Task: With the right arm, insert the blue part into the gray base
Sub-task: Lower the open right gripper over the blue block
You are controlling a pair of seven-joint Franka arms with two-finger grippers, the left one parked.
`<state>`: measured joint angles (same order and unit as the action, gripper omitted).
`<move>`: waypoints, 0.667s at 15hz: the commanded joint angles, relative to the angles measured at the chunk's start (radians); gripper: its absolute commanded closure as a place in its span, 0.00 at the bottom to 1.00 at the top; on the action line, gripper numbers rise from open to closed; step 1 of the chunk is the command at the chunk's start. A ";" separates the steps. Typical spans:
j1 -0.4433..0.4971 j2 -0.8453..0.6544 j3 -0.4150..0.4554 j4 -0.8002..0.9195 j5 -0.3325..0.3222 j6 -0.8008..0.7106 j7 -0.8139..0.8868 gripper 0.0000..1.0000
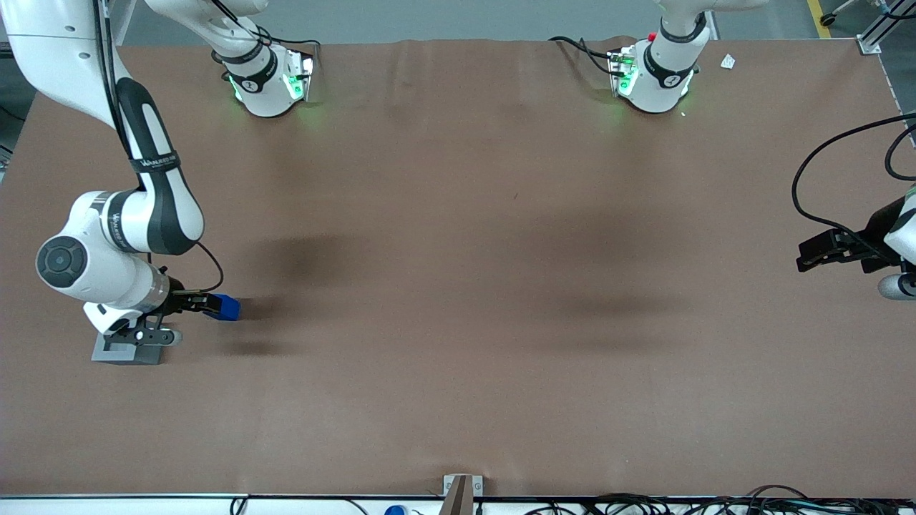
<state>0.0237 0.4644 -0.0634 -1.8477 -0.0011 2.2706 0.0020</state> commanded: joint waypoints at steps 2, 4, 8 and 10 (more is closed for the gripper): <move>-0.004 -0.001 0.002 -0.084 0.003 0.095 0.006 0.16; -0.001 0.002 0.002 -0.090 0.003 0.093 0.006 0.17; 0.004 0.013 0.002 -0.097 0.003 0.095 0.006 0.28; 0.004 0.014 0.002 -0.096 0.003 0.095 0.004 0.36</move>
<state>0.0248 0.4828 -0.0623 -1.9301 -0.0011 2.3515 0.0020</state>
